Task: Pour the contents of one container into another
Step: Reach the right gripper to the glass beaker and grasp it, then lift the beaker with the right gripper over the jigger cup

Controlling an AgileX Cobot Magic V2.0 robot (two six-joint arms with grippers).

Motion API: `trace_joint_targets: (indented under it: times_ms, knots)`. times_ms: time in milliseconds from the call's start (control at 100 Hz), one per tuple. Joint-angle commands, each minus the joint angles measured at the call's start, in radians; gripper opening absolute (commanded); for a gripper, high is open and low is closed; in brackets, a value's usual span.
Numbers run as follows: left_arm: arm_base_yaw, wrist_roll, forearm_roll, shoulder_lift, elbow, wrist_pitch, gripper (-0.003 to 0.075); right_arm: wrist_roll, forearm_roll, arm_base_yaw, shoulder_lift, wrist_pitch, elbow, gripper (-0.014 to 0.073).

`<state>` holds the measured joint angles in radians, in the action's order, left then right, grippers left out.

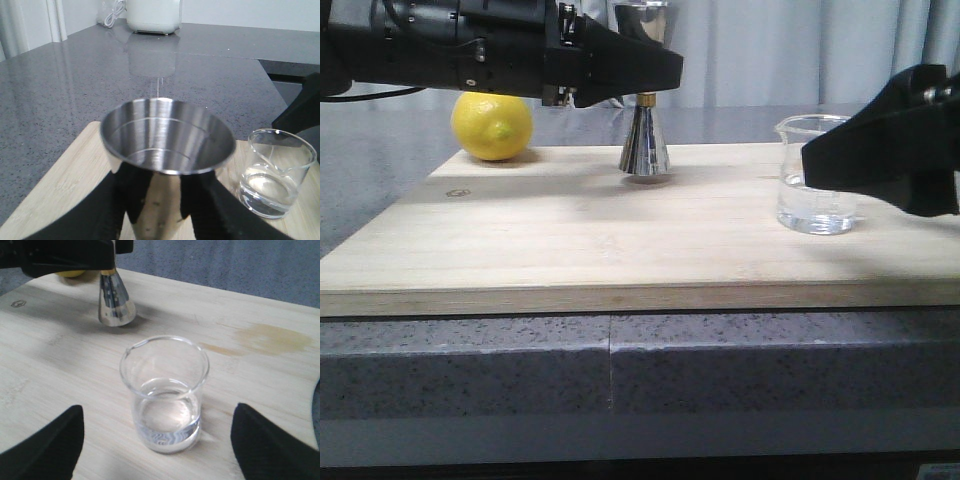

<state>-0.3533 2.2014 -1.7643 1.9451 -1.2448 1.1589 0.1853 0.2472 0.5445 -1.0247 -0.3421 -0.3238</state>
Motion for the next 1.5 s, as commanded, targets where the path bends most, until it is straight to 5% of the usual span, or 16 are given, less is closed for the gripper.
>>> trace_joint_targets:
  times_ms: [0,540,1060,1310,1490]
  knots:
    - [-0.006,-0.007,-0.087,-0.047,-0.029,0.112,0.0260,0.005,-0.002,0.005,-0.032,-0.148,-0.023,0.0547]
    - [-0.006,-0.007,-0.087,-0.047,-0.029,0.112,0.0260,-0.011,-0.009,0.005,-0.285,-0.509,-0.023,0.0547]
    - [-0.006,-0.007,-0.087,-0.047,-0.029,0.112,0.0260,-0.027,-0.057,0.005,-0.370,-0.567,-0.023,0.0541]
    - [-0.006,-0.007,-0.087,-0.047,-0.029,0.112,0.0260,-0.027,-0.063,0.005,-0.370,-0.567,-0.023,0.0319]
    - [-0.006,-0.007,-0.087,-0.047,-0.029,0.112,0.0260,-0.027,-0.063,0.005,-0.370,-0.565,-0.023,0.0281]
